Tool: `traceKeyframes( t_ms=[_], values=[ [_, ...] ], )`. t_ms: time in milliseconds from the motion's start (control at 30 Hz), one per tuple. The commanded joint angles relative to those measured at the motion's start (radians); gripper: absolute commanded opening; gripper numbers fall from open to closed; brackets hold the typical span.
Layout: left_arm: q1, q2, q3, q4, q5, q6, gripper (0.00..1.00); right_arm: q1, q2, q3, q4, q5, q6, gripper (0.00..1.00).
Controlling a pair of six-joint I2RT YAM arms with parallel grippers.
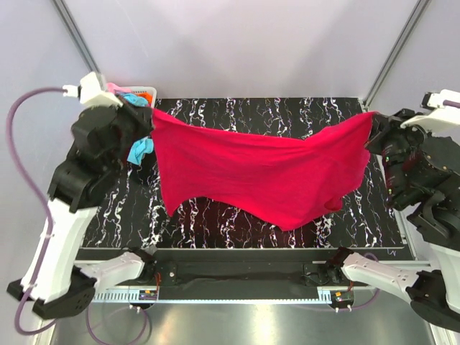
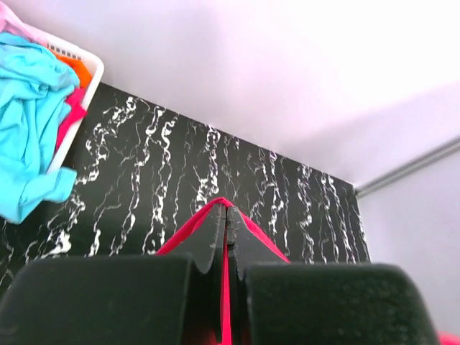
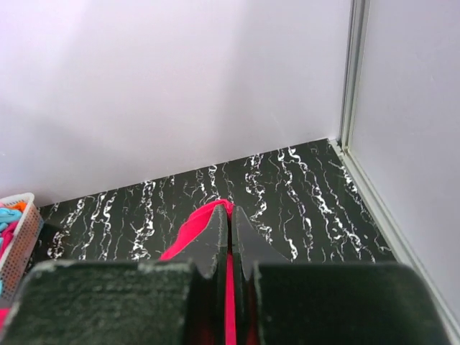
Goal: Fold and stack the t-shirts
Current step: Flatten the tshirt out
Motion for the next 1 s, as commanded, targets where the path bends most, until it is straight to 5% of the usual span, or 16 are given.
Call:
traceKeyframes(
  t_ms=[0,267,500,733,967],
  values=[
    [0.057,0.118,0.068,0.0,0.098,0.016,0.0,0.001,0.058,0.046,0.038,0.009,-0.083,0.0],
    [0.309,0.331,0.189,0.015,0.416,-0.026,0.0,-0.03,0.133,-0.006,0.13,0.035,-0.168,0.0],
    [0.402,0.457,0.247,0.016,0.479,-0.006,0.0,-0.454,0.28,-0.09,0.138,-0.503,0.047,0.0],
    [0.468,0.613,0.327,0.015,0.471,0.133,0.0,-0.705,0.532,0.018,0.167,-0.949,0.116,0.0],
    [0.505,0.771,0.517,0.006,0.499,0.219,0.0,-0.871,0.75,0.357,0.065,-1.045,0.088,0.0]
  ],
)
